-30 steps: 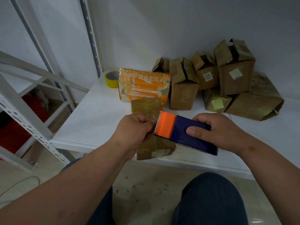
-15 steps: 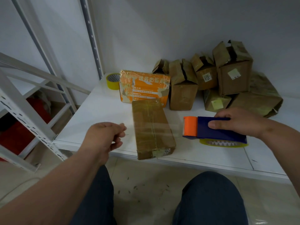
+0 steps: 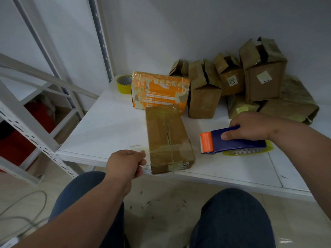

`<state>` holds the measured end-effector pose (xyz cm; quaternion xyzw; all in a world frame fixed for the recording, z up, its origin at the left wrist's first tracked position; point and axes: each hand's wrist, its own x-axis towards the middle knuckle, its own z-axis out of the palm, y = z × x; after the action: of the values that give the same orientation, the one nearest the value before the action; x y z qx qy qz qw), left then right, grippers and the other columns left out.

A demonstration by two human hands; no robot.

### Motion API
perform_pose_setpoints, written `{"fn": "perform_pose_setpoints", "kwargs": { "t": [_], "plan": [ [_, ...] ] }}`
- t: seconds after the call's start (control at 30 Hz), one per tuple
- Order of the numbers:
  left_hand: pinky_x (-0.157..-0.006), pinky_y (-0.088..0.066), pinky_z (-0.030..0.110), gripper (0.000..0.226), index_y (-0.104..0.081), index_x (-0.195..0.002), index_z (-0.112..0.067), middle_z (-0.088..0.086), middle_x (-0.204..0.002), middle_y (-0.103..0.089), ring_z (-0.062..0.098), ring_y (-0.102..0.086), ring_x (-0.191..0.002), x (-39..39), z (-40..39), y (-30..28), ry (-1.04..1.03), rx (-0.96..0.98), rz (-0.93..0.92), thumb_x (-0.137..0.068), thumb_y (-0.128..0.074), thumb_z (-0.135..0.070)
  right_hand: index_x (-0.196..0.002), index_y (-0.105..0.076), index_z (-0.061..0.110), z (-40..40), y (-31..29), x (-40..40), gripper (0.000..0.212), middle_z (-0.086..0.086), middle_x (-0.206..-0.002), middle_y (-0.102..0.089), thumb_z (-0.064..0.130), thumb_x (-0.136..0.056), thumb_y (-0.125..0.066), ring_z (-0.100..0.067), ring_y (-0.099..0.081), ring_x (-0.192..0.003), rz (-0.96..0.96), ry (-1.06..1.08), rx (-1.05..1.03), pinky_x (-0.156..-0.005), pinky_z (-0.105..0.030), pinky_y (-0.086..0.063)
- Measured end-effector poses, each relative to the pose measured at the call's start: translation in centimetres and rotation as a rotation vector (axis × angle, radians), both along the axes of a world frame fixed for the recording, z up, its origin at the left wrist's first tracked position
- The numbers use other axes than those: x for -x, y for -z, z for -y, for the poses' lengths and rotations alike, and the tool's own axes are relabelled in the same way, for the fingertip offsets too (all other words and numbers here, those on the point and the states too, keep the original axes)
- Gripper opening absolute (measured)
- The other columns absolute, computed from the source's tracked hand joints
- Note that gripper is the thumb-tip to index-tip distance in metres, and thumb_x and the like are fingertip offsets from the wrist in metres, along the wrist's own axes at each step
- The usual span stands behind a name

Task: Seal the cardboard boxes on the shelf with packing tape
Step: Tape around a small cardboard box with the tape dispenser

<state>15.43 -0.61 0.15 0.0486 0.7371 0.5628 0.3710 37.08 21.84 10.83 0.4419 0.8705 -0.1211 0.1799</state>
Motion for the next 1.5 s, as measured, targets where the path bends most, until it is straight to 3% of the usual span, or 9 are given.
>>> {"fn": "perform_pose_setpoints", "kwargs": {
  "t": [0.33,0.43,0.53,0.67,0.73,0.8,0.93,1.1,1.5],
  "plan": [
    [-0.058,-0.054,0.034,0.033,-0.071,-0.074,0.0,0.013,-0.069,-0.071,0.022,-0.052,-0.051,-0.9,-1.2,1.5,0.158,0.183,-0.067,-0.096,-0.059,-0.022,-0.079,-0.067,0.014,0.2,2.7,1.8,0.05,-0.008,-0.083,-0.064,0.064,-0.081,-0.059,-0.02,-0.06,-0.074,0.019,0.011,0.033,-0.062,-0.03,-0.04],
    [-0.06,-0.059,0.037,0.032,-0.071,-0.095,-0.002,0.013,-0.079,-0.072,0.021,-0.058,-0.053,-0.3,-1.7,1.6,0.334,0.286,-0.22,-0.098,-0.052,-0.028,-0.082,-0.069,0.011,0.0,3.1,1.6,0.051,-0.01,-0.085,-0.066,0.062,-0.081,-0.061,-0.02,-0.059,-0.073,-0.005,0.04,0.064,-0.062,-0.03,-0.039],
    [-0.065,-0.058,0.036,0.052,-0.043,-0.144,-0.019,0.008,-0.11,-0.067,0.023,-0.067,-0.076,1.2,-1.7,1.9,0.559,0.435,-0.484,-0.097,-0.051,-0.038,-0.087,-0.07,0.008,0.2,3.2,1.4,0.053,-0.011,-0.089,-0.067,0.06,-0.082,-0.061,-0.021,-0.061,-0.076,-0.028,0.069,0.104,-0.062,-0.029,-0.039],
    [-0.098,-0.046,0.041,0.045,-0.042,-0.144,-0.022,0.008,-0.126,-0.056,0.028,-0.054,-0.115,1.5,-2.4,1.5,0.545,0.218,-0.942,-0.099,-0.044,-0.025,-0.082,-0.069,0.012,0.7,4.0,1.4,0.051,-0.008,-0.084,-0.066,0.063,-0.081,-0.061,-0.02,-0.062,-0.074,-0.066,0.082,0.15,-0.062,-0.028,-0.04],
    [-0.108,-0.037,0.045,0.049,-0.043,-0.143,-0.022,0.01,-0.138,-0.049,0.035,-0.042,-0.13,0.2,-3.3,0.9,0.665,0.135,-1.156,-0.098,-0.033,-0.041,-0.077,-0.067,0.016,1.1,4.4,1.8,0.048,-0.004,-0.078,-0.065,0.064,-0.08,-0.061,-0.017,-0.061,-0.07,-0.089,0.075,0.153,-0.06,-0.027,-0.041],
    [-0.121,-0.012,0.048,0.073,-0.017,-0.155,-0.026,0.005,-0.163,-0.012,0.032,-0.004,-0.15,-1.2,-3.8,0.7,0.884,0.3,-1.257,-0.093,-0.019,-0.066,-0.075,-0.067,0.016,1.4,4.5,2.2,0.048,-0.004,-0.076,-0.064,0.064,-0.08,-0.061,-0.016,-0.06,-0.068,-0.103,0.057,0.145,-0.059,-0.027,-0.041],
    [-0.121,0.005,0.049,0.094,0.012,-0.154,-0.027,-0.003,-0.163,0.016,0.019,0.02,-0.148,-1.7,-4.1,1.3,1.054,0.534,-1.257,-0.081,-0.011,-0.083,-0.081,-0.067,0.017,1.6,4.5,2.4,0.05,-0.002,-0.081,-0.065,0.066,-0.081,-0.057,-0.015,-0.061,-0.072,-0.081,0.027,0.142,-0.061,-0.027,-0.043],
    [-0.121,0.006,0.047,0.1,0.016,-0.152,-0.028,-0.007,-0.161,0.02,0.017,0.023,-0.147,-1.2,-4.0,1.2,1.098,0.555,-1.269,-0.07,0.0,-0.083,-0.094,-0.067,0.018,0.7,3.7,1.0,0.051,-0.001,-0.089,-0.067,0.065,-0.085,-0.051,-0.015,-0.064,-0.08,-0.038,0.033,0.223,-0.068,-0.026,-0.047],
    [-0.12,0.009,0.046,0.102,0.016,-0.153,-0.028,-0.008,-0.161,0.021,0.016,0.024,-0.146,-0.8,-4.1,1.4,1.118,0.531,-1.247,-0.071,-0.007,-0.085,-0.078,-0.059,0.025,0.9,3.4,1.8,0.043,0.002,-0.083,-0.063,0.067,-0.085,-0.051,-0.014,-0.061,-0.077,0.149,-0.008,0.157,-0.062,-0.026,-0.045]
  ]
}}
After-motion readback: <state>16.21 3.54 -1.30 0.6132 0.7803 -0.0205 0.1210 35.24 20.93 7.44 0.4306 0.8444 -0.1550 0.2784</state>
